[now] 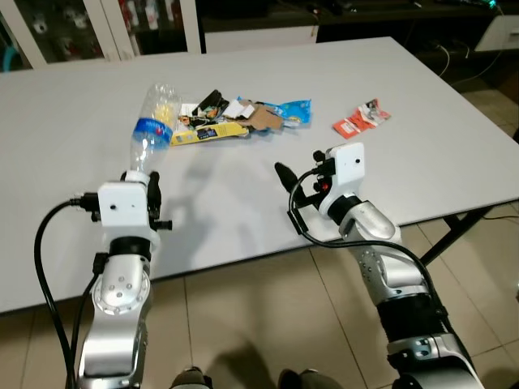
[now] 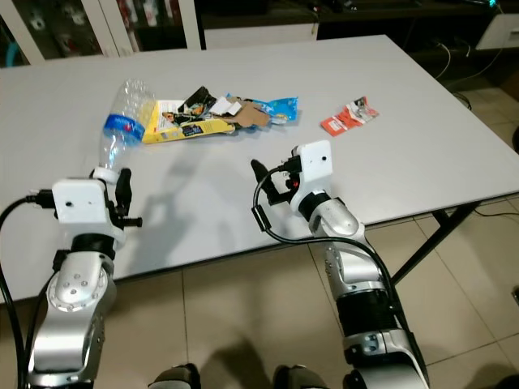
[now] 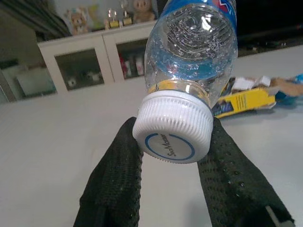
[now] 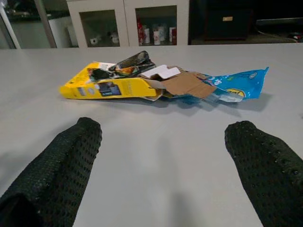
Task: Picking trash to rubbish bin
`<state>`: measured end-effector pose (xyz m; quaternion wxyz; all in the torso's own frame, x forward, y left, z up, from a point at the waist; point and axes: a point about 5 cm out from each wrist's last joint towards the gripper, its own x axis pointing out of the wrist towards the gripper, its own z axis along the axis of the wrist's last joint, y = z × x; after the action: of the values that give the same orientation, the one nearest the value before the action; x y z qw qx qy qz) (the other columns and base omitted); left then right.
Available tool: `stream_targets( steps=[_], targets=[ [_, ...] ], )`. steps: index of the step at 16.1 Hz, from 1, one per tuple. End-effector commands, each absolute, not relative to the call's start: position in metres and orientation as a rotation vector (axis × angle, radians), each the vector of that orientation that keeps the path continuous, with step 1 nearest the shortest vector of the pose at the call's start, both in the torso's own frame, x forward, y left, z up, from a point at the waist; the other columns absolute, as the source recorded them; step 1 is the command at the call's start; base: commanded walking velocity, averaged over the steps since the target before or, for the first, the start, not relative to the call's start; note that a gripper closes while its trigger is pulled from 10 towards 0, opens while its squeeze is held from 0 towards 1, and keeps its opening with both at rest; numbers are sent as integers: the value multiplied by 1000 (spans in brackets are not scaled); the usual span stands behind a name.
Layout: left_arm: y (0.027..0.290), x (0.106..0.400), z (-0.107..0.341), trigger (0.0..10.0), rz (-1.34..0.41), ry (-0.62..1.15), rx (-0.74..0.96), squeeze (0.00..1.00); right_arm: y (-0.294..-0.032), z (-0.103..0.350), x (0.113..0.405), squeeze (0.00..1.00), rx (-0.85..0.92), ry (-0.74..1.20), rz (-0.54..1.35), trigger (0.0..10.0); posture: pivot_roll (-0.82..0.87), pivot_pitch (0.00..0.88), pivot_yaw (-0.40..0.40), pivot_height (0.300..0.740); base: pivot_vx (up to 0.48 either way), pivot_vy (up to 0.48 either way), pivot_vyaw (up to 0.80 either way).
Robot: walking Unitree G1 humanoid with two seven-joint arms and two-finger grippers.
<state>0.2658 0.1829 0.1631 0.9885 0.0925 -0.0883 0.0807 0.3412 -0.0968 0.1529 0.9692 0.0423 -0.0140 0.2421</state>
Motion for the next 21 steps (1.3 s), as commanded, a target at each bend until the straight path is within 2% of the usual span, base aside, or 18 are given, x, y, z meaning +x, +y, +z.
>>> stream_targets(
  steps=[1,4,8,16,21],
  targets=[
    [190,266,160,10000,172,-147,192,0,-92,155,343,0,99,-40,492,10000,51,76,6,740,0,0,0],
    [192,268,161,10000,192,-151,190,0,-88,152,344,0,100,-45,494,10000,53,72,1,740,0,0,0],
    [194,271,159,10000,227,-139,189,0,-83,155,347,0,115,-61,486,10000,46,75,0,740,0,0,738],
    [199,282,163,10000,240,-142,153,0,-73,158,347,0,124,-88,481,10000,30,91,13,740,0,0,0],
    [197,283,160,10000,247,-130,129,0,-70,155,341,0,102,-89,507,10000,20,100,2,740,0,-259,0]
  ],
)
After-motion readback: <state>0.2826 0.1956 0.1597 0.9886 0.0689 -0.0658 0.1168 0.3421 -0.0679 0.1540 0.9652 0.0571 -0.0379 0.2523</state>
